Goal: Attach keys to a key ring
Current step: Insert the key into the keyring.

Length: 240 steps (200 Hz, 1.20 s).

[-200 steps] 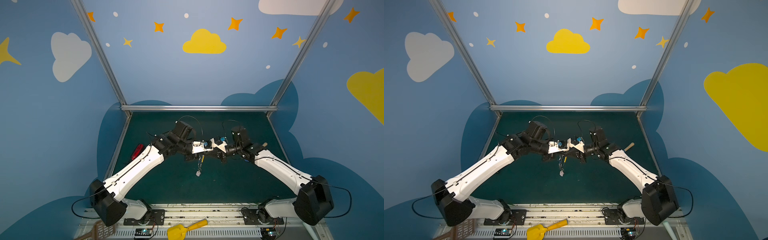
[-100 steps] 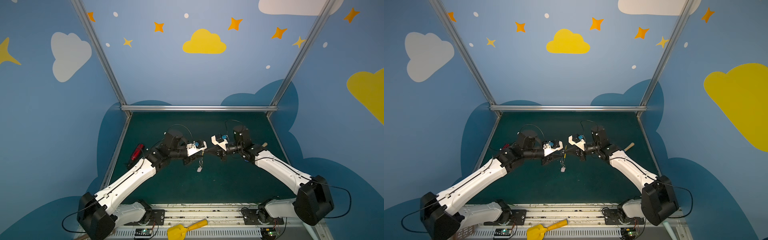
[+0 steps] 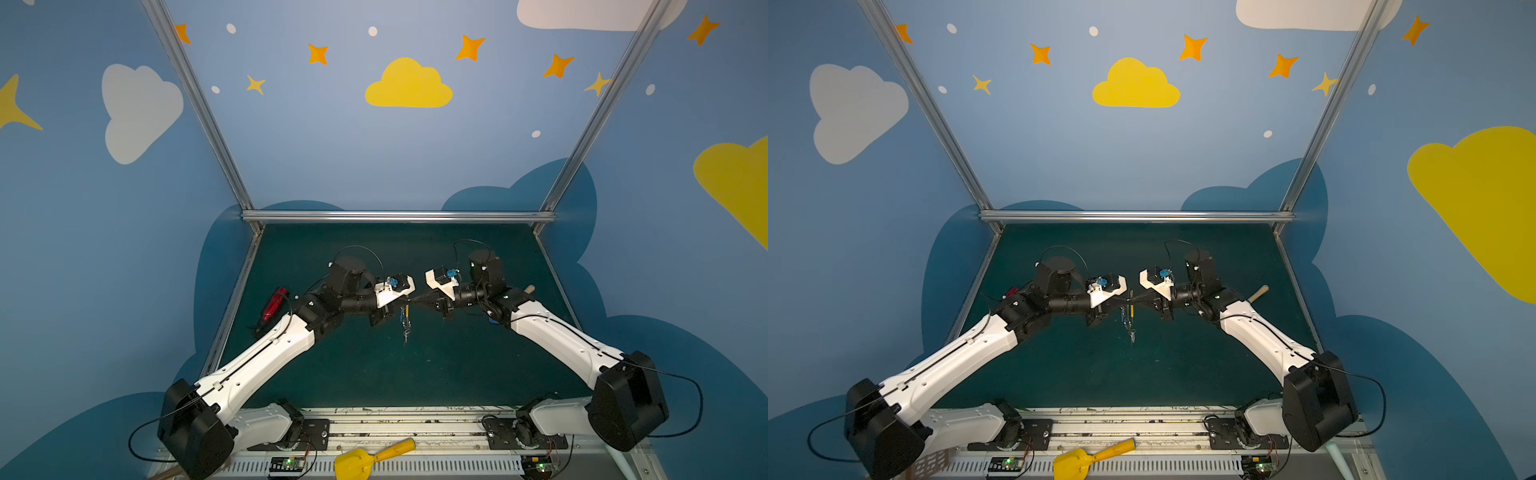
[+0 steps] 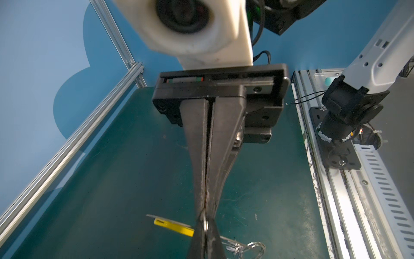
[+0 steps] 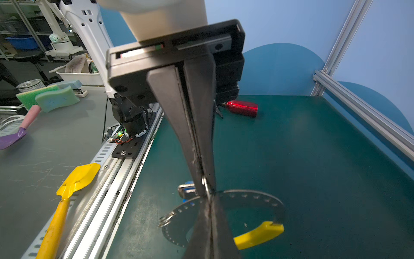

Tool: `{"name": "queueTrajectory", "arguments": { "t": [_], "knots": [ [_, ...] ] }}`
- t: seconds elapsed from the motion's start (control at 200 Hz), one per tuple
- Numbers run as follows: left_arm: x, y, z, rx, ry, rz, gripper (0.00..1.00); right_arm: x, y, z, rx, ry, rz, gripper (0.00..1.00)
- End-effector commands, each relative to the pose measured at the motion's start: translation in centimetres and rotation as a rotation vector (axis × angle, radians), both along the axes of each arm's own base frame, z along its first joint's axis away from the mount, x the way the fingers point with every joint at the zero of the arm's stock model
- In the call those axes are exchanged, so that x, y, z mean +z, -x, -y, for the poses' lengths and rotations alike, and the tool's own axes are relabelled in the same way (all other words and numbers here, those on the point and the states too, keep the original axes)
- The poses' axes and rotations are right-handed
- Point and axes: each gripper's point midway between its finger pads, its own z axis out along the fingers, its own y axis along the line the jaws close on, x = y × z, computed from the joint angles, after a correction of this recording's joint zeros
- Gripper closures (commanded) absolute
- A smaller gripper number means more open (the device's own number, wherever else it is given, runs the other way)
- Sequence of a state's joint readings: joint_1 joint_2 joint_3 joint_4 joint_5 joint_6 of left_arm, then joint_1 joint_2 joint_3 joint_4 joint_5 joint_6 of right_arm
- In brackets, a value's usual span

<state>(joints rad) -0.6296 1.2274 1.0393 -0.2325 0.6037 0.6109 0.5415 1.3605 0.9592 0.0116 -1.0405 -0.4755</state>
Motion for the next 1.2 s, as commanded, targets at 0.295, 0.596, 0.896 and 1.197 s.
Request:
{"name": "queueTrajectory", "arguments": {
  "t": [0.295, 0.596, 0.896, 1.197],
  "knots": [
    [0.0, 0.4, 0.1, -0.106, -0.233, -0.038, 0.96, -0.4, 0.2, 1.3, -0.040, 0.090, 0.106, 0.84],
    [0.0, 0.7, 0.3, -0.150, -0.360, -0.031, 0.96, 0.4, 0.4, 1.4, -0.051, 0.069, 0.111, 0.82],
    [0.4, 1.1, 1.0, -0.175, -0.402, 0.008, 0.96, 0.9, 0.5, 1.2, -0.034, 0.042, 0.087, 0.85],
    [0.1, 0.8, 1.1, -0.169, -0.455, 0.035, 0.96, 1.0, 1.7, 1.3, 0.020, 0.020, 0.058, 0.80]
  ]
}}
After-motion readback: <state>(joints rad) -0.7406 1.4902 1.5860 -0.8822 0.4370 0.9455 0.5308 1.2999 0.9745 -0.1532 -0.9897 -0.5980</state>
